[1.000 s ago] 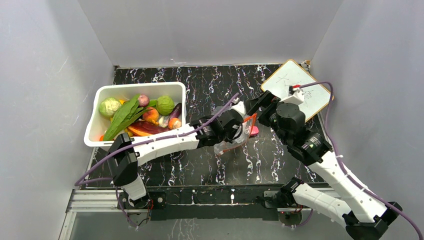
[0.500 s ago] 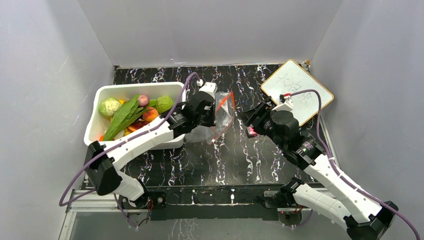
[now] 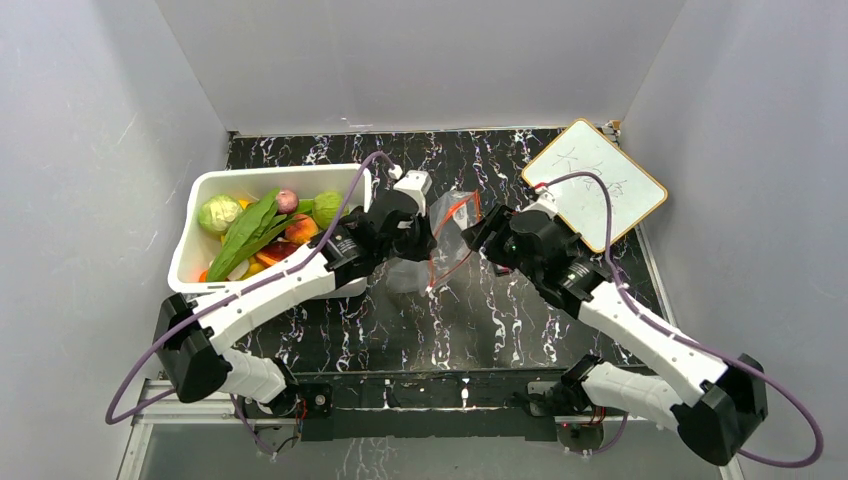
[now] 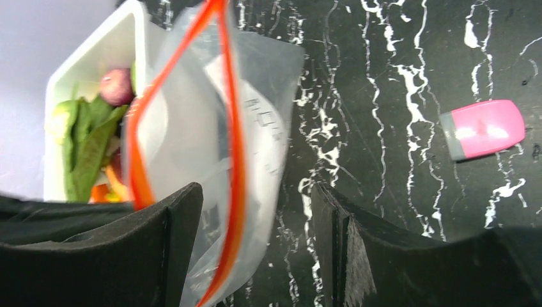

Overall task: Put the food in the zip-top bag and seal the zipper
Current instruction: Open the zipper of the food storage bag.

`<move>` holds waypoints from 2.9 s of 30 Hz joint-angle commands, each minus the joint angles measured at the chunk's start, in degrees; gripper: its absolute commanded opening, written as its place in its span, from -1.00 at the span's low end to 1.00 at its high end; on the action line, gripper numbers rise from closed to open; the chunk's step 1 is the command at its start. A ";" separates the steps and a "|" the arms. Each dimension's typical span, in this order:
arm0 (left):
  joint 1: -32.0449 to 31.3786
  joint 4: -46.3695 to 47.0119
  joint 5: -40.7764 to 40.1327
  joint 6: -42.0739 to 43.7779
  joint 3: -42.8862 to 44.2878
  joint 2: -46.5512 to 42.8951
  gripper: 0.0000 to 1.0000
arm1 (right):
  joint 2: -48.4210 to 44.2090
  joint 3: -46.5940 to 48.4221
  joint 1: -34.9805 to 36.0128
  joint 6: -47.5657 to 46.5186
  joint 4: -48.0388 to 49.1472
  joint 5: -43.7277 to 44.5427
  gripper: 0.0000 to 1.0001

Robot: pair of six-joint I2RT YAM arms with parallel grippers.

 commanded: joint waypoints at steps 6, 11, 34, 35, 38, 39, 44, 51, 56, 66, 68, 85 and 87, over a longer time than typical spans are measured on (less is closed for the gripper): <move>-0.14 2.72 3.08 -0.97 -1.99 -6.11 -1.00 | 10.39 5.69 0.16 -8.45 6.85 6.50 0.22; -0.07 0.82 0.81 -2.20 -2.38 -7.19 -1.00 | 15.52 11.29 0.15 -12.65 3.38 17.39 -0.04; 0.70 2.84 -0.85 -4.76 -2.80 -5.79 -1.00 | 9.38 17.04 0.15 -4.39 -9.77 1.84 0.10; 0.64 3.13 -0.75 -4.89 -2.92 -5.76 -1.00 | 8.99 16.59 0.14 -4.22 -10.16 1.34 0.06; 0.69 3.90 -1.10 -5.58 -2.79 -5.04 -1.00 | 8.37 15.86 0.16 -4.02 -10.68 -0.63 -0.02; 0.69 3.78 -1.29 -5.68 -2.45 -4.63 -1.00 | 8.35 15.86 0.20 -3.40 -11.07 -1.16 -0.02; 0.69 4.17 -1.69 -5.99 -1.78 -3.50 -1.00 | 8.04 15.73 0.20 -2.27 -11.85 -2.22 0.10; 0.65 4.55 -1.39 -7.07 -1.99 -3.55 -1.00 | 8.70 12.96 0.16 -2.96 -12.02 -0.78 -0.33; 2.05 2.86 -1.03 -7.09 -1.30 -4.71 -1.00 | 7.42 12.56 0.16 -4.87 -14.49 5.86 -0.58; 9.07 1.08 3.45 -6.23 -3.20 -10.17 -1.00 | 2.47 14.28 0.14 -10.87 -11.83 8.18 -1.00; 9.06 2.52 5.92 -5.34 -3.56 -10.34 -1.00 | 3.28 15.99 0.14 -11.67 -11.65 6.27 -1.00; 9.05 -13.09 -8.28 5.64 2.20 -15.29 0.83 | 10.66 29.97 0.16 -21.56 -17.14 4.63 -1.00; 9.17 -15.23 -11.37 6.84 3.33 -15.41 0.97 | 11.23 30.30 0.21 -21.17 -16.70 3.16 -1.00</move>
